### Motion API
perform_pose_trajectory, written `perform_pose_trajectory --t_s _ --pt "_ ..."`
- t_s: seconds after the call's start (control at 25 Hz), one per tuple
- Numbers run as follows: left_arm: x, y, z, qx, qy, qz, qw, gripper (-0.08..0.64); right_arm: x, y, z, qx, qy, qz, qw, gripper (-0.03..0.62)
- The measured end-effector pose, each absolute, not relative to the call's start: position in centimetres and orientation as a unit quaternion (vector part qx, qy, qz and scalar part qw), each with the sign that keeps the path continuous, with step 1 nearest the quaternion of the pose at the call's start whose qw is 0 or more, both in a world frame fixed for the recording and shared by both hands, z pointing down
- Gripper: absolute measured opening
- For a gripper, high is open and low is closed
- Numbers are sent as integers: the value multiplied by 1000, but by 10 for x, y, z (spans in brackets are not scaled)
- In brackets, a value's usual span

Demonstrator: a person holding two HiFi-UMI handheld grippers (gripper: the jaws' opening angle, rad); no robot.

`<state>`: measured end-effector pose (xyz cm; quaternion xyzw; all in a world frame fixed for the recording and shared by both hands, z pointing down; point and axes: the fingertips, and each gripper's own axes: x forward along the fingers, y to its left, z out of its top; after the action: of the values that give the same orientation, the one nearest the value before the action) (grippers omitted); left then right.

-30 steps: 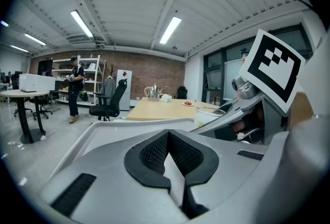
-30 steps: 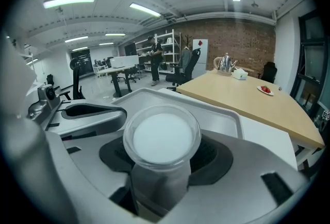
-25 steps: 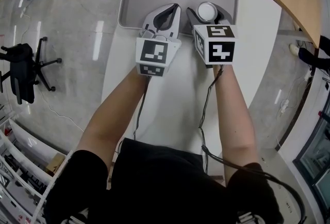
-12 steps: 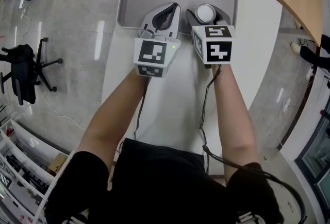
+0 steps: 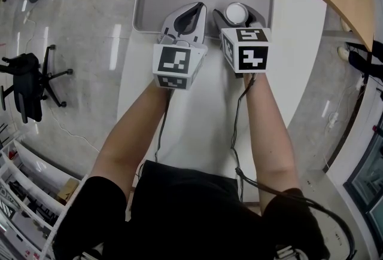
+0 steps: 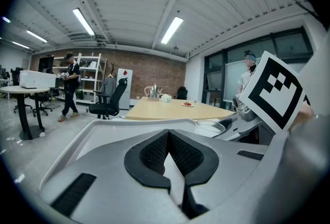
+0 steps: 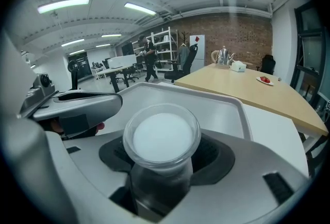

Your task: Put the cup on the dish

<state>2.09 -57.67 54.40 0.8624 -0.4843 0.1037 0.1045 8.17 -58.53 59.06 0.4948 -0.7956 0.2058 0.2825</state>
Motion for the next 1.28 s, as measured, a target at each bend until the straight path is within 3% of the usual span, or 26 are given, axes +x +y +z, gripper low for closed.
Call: perform_pose_trajectory --t_s 0.72,1.28 --pt "23 -571 528 867 -479 104 89 5 82 -582 561 505 -807 172 253 238" --pt "22 -549 460 868 -487 68 71 5 89 -566 492 525 -814 134 210 238"
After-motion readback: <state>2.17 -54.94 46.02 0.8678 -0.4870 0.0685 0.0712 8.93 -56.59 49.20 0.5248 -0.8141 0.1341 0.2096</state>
